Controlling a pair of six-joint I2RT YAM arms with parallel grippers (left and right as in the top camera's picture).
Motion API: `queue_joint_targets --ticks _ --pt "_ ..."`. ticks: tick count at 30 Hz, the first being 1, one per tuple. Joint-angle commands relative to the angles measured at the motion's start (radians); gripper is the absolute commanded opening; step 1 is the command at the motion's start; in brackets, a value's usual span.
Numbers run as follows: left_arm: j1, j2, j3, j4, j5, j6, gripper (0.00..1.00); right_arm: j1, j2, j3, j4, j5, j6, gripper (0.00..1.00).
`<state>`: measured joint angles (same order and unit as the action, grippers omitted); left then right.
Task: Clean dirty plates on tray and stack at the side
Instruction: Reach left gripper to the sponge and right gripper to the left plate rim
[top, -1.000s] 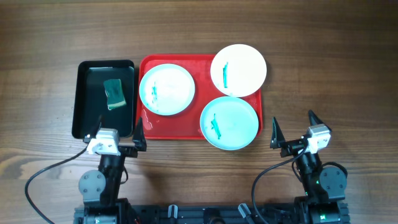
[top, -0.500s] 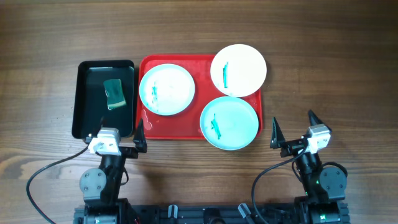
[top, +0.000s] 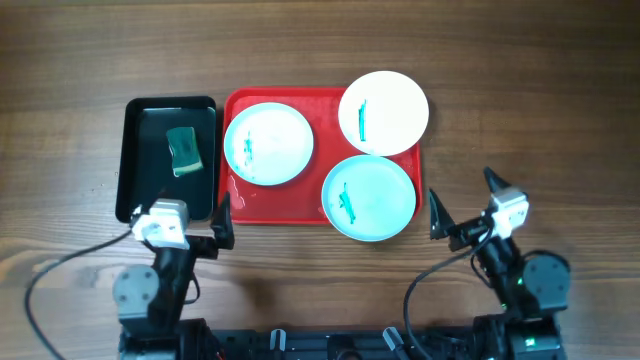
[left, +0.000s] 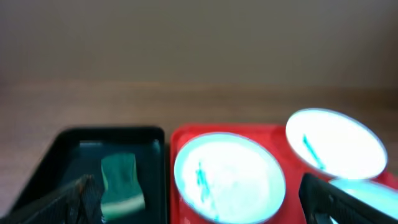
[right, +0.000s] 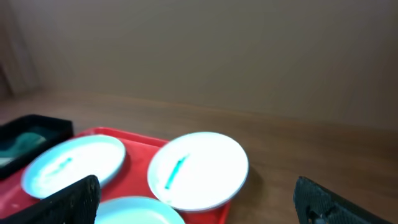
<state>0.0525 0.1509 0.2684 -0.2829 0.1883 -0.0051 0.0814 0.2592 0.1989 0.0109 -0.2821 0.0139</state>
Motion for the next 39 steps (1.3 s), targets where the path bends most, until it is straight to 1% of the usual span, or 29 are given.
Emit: queue_joint_targets --ticks 1,3,5,9,12,14,17,21,24,25,26,27,28,29,30,32,33,35,39 --pt "-0.004 0.179 0.235 -0.112 0.001 0.002 1.0 -0.003 0.223 0.223 -0.071 -0.084 0.023 1.0" --pt "-0.004 0.294 0.36 -0.195 0.002 0.001 1.0 -0.003 0.352 0.343 -0.142 -0.121 0.023 1.0" --pt "-0.004 0.444 0.523 -0.305 0.002 0.0 1.0 -0.003 0.503 0.49 -0.238 -0.161 0.023 1.0" --pt "-0.004 0.738 0.838 -0.561 0.003 -0.084 1.0 -0.003 0.748 0.771 -0.488 -0.19 0.023 1.0" --pt "-0.004 0.946 1.04 -0.75 0.026 -0.085 1.0 -0.003 0.904 0.959 -0.684 -0.204 0.019 1.0" --pt "-0.004 1.04 1.114 -0.803 0.036 -0.086 1.0 -0.003 0.967 1.006 -0.703 -0.218 0.023 1.0" --pt "-0.004 1.139 1.135 -0.807 0.063 -0.086 1.0 -0.003 1.027 1.006 -0.679 -0.245 0.155 1.0" --pt "-0.004 1.234 1.135 -0.808 0.085 -0.086 1.0 0.031 1.11 1.006 -0.625 -0.322 0.174 1.0" --pt "0.0 1.257 1.135 -0.795 0.072 -0.079 1.0 0.108 1.17 1.022 -0.614 -0.251 0.24 0.98" --pt "0.011 1.257 1.135 -0.787 0.021 -0.127 1.0 0.137 1.197 1.036 -0.615 -0.217 0.264 0.96" --pt "0.027 1.257 1.138 -0.787 -0.069 -0.247 1.0 0.166 1.225 1.056 -0.618 -0.188 0.286 0.95" --pt "0.04 1.258 1.139 -0.788 -0.109 -0.294 1.0 0.186 1.251 1.075 -0.622 -0.171 0.299 0.93" --pt "0.054 1.258 1.139 -0.788 -0.12 -0.294 0.99 0.216 1.297 1.117 -0.638 -0.142 0.312 0.9" --pt "0.072 1.258 1.14 -0.791 -0.124 -0.295 0.98 0.245 1.35 1.167 -0.655 -0.114 0.324 0.84" --pt "0.08 1.259 1.14 -0.793 -0.124 -0.295 0.96 0.268 1.398 1.207 -0.66 -0.101 0.326 0.81" --pt "0.089 1.263 1.14 -0.795 -0.134 -0.295 0.9 0.301 1.477 1.266 -0.653 -0.101 0.326 0.77" --pt "0.089 1.271 1.14 -0.796 -0.142 -0.295 0.89 0.316 1.518 1.295 -0.648 -0.093 0.326 0.75" --pt "0.088 1.288 1.14 -0.797 -0.166 -0.295 0.88 0.342 1.6 1.349 -0.634 -0.079 0.326 0.71" --pt "0.089 1.348 1.14 -0.785 -0.198 -0.295 0.9 0.39 1.77 1.43 -0.608 -0.05 0.332 0.58"
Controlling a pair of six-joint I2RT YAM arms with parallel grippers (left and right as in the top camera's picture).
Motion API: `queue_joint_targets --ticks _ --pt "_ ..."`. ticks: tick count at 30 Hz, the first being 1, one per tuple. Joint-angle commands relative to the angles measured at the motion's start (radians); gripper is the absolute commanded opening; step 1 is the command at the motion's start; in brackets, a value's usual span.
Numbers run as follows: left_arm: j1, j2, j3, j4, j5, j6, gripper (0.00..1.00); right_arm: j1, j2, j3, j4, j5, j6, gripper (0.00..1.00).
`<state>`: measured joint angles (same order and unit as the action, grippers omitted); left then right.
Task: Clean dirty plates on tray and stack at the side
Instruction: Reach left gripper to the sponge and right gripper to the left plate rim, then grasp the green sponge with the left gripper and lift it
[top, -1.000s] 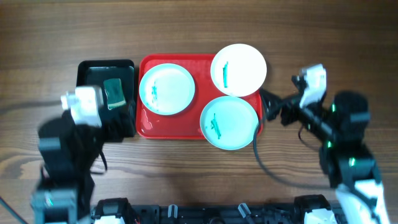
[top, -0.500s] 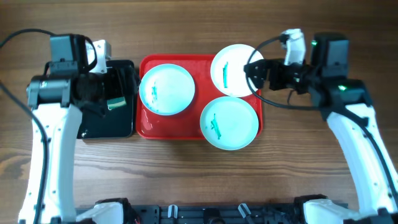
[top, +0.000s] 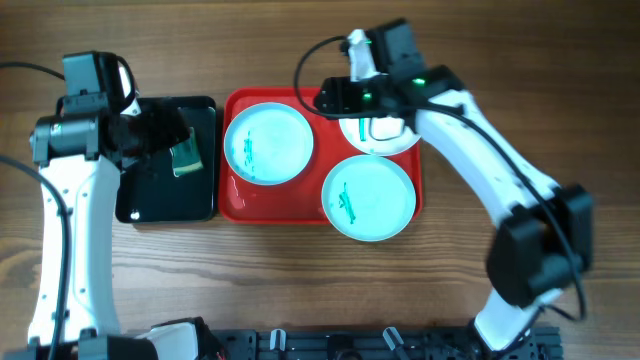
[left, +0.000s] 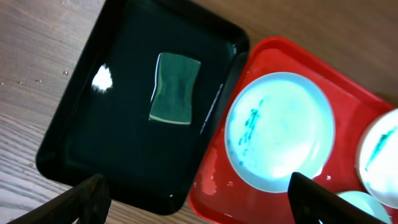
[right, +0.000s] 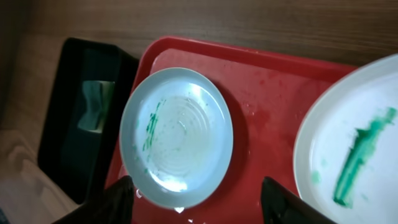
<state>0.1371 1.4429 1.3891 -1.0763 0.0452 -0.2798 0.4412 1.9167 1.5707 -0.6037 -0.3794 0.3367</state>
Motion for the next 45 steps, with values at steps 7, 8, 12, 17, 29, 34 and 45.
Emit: queue_joint_targets --ticks 7,8,12,17,29,34,45 --pt "0.005 0.117 0.019 0.052 -0.074 -0.02 0.86 0.105 0.252 0.068 0.056 0.19 0.09 0.45" --pt "0.005 0.117 0.019 0.055 -0.075 -0.02 0.86 0.113 0.254 0.068 0.062 0.197 0.092 0.43" --pt "0.005 0.128 0.019 0.064 -0.096 -0.02 0.85 0.136 0.27 0.067 0.068 0.28 0.143 0.34" --pt "0.005 0.171 0.018 0.086 -0.096 -0.021 0.82 0.141 0.31 0.065 0.065 0.335 0.191 0.26" --pt "0.005 0.298 0.018 0.175 -0.088 -0.008 0.68 0.142 0.33 0.065 -0.043 0.267 0.268 0.04" --pt "0.005 0.395 0.018 0.187 0.009 0.125 0.63 0.142 0.33 0.065 -0.053 0.267 0.259 0.04" --pt "0.005 0.531 0.018 0.251 -0.051 0.172 0.37 0.142 0.33 0.065 -0.062 0.267 0.213 0.04"
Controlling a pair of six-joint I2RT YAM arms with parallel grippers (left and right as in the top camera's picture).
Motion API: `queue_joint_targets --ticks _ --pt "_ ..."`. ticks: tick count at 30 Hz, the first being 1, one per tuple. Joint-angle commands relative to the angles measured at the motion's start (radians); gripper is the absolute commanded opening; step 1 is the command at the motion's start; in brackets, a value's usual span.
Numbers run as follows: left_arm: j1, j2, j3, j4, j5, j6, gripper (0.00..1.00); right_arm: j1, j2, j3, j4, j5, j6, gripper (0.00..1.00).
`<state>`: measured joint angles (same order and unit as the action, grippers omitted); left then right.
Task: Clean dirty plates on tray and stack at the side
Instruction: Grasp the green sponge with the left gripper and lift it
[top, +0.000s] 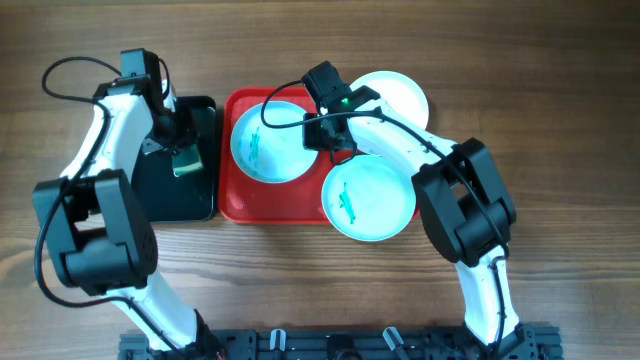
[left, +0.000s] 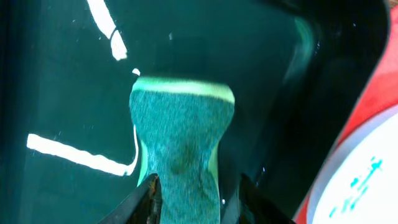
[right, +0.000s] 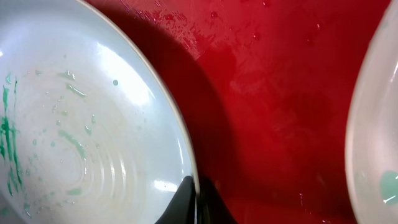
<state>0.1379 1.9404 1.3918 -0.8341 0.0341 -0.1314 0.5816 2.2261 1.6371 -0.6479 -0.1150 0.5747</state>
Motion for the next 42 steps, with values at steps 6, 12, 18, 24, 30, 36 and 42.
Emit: queue_joint_targets --ticks 6,12,18,24,30,36,42 --pt "0.004 0.069 0.015 0.038 -0.126 0.071 0.32 0.002 0.02 -0.001 -0.016 0.002 -0.025 0.04" --pt "0.003 0.113 0.013 0.06 -0.06 0.154 0.27 0.002 0.02 -0.001 -0.016 0.003 -0.026 0.04" --pt "0.002 0.13 0.008 0.046 0.011 0.154 0.04 0.002 0.02 -0.001 -0.019 0.01 -0.025 0.06" --pt "0.011 0.054 0.051 -0.031 0.006 0.124 0.04 0.0 0.02 -0.001 -0.03 -0.008 -0.042 0.1" --pt "0.011 -0.074 0.081 -0.089 0.006 0.143 0.04 -0.04 0.02 -0.001 -0.045 -0.172 -0.117 0.05" --pt "0.004 -0.074 0.081 -0.094 0.03 0.154 0.04 -0.044 0.02 -0.001 -0.052 -0.183 -0.154 0.05" --pt "-0.047 -0.074 0.081 -0.079 0.198 0.148 0.04 -0.044 0.02 -0.001 -0.05 -0.186 -0.144 0.04"
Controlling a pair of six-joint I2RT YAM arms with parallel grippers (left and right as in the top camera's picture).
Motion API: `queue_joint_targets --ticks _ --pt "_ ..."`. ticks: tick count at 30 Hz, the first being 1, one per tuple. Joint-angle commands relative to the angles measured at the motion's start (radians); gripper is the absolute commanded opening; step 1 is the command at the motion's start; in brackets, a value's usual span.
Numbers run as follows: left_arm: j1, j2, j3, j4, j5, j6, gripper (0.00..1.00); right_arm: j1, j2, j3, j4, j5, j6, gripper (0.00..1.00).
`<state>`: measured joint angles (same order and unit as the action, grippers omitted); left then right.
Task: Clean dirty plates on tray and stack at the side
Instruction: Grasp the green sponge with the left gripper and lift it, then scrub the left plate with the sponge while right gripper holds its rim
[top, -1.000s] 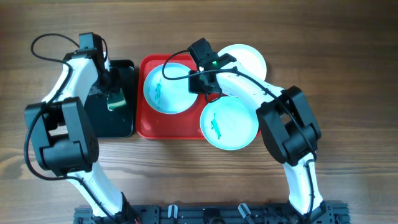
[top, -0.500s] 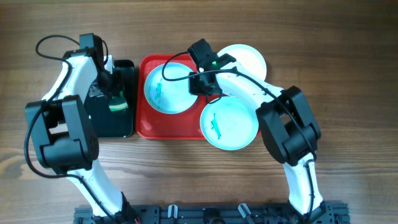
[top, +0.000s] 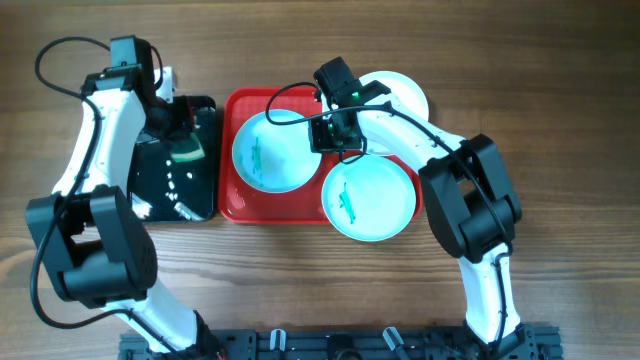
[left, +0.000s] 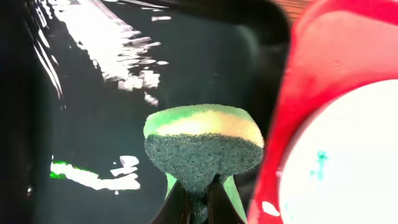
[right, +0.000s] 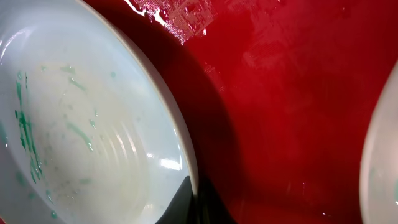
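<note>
The green sponge (left: 202, 146) is pinched in my shut left gripper (left: 198, 199) and hangs just above the wet black tray (left: 93, 124); from overhead the sponge (top: 186, 151) sits by that tray's right wall. My right gripper (right: 196, 200) is shut on the right rim of a pale blue plate (right: 81, 124) with green smears. That plate (top: 270, 152) is tilted in the left half of the red tray (top: 232, 205). A second smeared blue plate (top: 368, 197) lies at the tray's front right. A white plate (top: 403, 98) at the back right is partly hidden by my right arm.
The black tray (top: 170, 200) holds rippling water and stands right against the red tray's left side. The red tray's floor (right: 292, 93) is wet. Bare wooden table (top: 560, 120) surrounds both trays.
My left gripper stood open astride the sponge lying in the black tray; now it is shut on the sponge and holds it raised. The right gripper keeps its hold on the plate's rim.
Both arms rested at the table's front, grippers open. Then they hung open over the trays. Then the left was down round the sponge and the right was shut on the left blue plate's rim. Now the sponge is lifted and the plate stays tilted.
</note>
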<state>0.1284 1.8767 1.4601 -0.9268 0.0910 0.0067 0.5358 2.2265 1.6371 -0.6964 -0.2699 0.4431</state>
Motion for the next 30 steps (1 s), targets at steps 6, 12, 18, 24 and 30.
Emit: queue_joint_targets --ticks 6,12,18,24,30 --pt "-0.168 0.002 0.013 0.114 0.145 0.008 0.04 0.002 0.02 -0.001 0.003 -0.031 -0.002 0.04" --pt "-0.255 0.087 0.012 0.15 0.034 -0.077 0.04 0.002 0.02 -0.001 0.003 -0.031 -0.002 0.05" --pt "-0.336 0.209 0.011 0.175 -0.098 -0.208 0.04 0.002 0.02 -0.001 0.003 -0.023 0.002 0.04" --pt "-0.366 0.267 0.011 0.142 -0.052 -0.25 0.04 0.002 0.02 -0.001 0.003 -0.023 0.003 0.04" --pt "-0.339 0.264 0.014 0.042 0.511 0.12 0.04 0.002 0.023 -0.001 0.003 -0.024 0.005 0.04"
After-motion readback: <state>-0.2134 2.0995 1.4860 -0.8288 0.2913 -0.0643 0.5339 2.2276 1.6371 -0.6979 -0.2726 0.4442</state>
